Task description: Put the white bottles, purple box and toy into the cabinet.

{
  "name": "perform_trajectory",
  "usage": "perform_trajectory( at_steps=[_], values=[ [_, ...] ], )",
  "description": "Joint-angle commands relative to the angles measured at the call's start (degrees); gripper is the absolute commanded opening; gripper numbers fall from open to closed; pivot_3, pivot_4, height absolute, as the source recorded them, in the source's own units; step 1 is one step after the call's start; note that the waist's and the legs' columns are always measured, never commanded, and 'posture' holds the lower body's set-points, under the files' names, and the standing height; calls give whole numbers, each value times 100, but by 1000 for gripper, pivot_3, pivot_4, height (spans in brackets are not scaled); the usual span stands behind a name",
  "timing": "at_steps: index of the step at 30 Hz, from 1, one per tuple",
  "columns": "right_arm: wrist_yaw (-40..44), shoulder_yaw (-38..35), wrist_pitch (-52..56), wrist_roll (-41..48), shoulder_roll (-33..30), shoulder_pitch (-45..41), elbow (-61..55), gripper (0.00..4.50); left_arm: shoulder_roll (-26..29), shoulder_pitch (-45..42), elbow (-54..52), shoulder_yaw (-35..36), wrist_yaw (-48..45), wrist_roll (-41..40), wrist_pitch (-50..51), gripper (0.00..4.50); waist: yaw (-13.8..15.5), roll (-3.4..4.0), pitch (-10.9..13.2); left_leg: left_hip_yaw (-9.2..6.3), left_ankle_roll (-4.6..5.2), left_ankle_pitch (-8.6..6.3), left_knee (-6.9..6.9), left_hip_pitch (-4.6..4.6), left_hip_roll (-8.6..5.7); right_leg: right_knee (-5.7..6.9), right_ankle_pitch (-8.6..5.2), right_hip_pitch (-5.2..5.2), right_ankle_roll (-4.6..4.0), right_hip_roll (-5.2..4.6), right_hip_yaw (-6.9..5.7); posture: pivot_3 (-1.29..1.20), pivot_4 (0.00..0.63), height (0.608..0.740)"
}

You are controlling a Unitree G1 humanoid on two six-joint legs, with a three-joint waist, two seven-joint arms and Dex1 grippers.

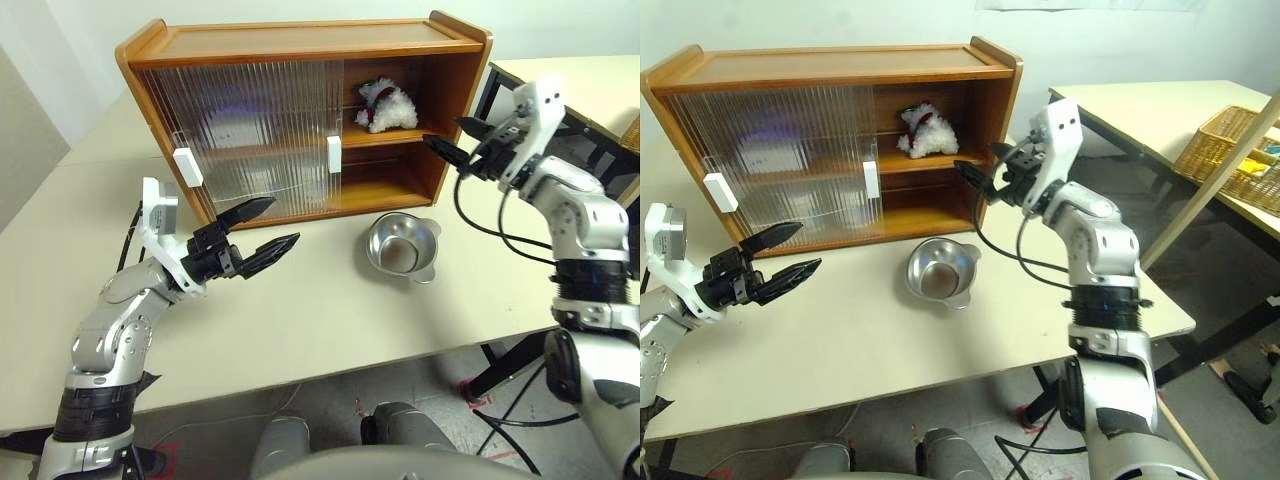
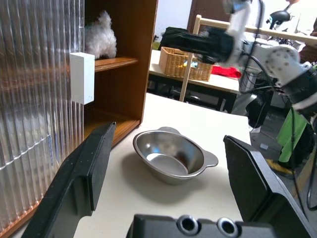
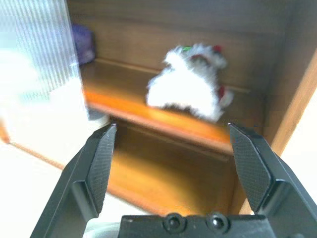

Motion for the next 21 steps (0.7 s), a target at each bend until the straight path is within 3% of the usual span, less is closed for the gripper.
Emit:
perform_trajectory(
  at_steps=[1,5,15,21],
  values=[
    [17,-117,255,223,-170,209,-142,4450,34,-20,28,-51,-11,39,72,4500,-12,1,1,-5,0,0,-1,0,-7,0,0,0,0,-5,2,-58,16,740],
    [-15,-387,677,625,-217,396,61,4450,35,-28,5,-53,1,33,99,4500,-27,13,11,-11,-3,-1,-2,-7,-21,-1,-4,-9,8,-27,7,-55,19,740],
    [-1371,-2291,3081,2483,378,291,1269,4450,55,121,-42,16,-6,59,47,4500,4,34,28,3,-9,-6,-52,-12,-33,-8,-35,-33,36,-11,123,-30,19,740],
    [-2010,-3170,3860,3106,449,270,2254,4450,81,147,-109,30,31,53,74,4500,30,37,33,9,-8,-7,-58,-13,-42,-8,-46,-32,58,-12,131,-22,20,740]
  ],
)
